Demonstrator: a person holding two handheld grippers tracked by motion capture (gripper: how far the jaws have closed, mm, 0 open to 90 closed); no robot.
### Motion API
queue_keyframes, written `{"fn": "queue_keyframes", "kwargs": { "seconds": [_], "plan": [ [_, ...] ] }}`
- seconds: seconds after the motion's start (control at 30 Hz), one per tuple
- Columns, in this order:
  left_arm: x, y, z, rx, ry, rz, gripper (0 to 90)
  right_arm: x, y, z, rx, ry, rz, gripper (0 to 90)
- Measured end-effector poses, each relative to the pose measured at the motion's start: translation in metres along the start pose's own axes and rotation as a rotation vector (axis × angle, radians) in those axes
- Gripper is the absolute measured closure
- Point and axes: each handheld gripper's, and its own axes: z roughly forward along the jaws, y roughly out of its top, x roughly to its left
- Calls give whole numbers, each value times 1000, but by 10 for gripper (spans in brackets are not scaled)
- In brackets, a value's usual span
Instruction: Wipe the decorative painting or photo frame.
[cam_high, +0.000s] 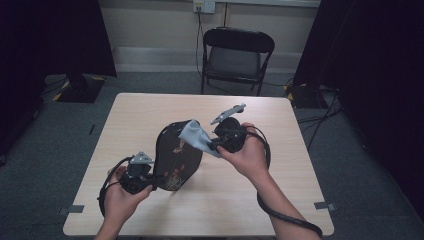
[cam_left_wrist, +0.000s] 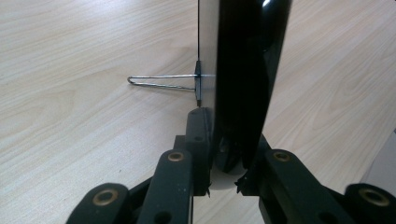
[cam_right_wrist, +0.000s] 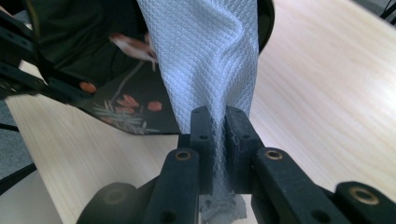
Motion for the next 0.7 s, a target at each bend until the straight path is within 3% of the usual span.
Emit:
{"fn": "queue_keyframes", "kwargs": {
  "seconds": [0.4, 0.7],
  "plan": [
    [-1, 0, 0, -1, 0, -2, 790, -1, -45, 50, 75, 44, 53, 832],
    [-1, 0, 0, 0, 0, -4, 789, 0, -79, 89, 166, 66, 85, 831]
  ]
}}
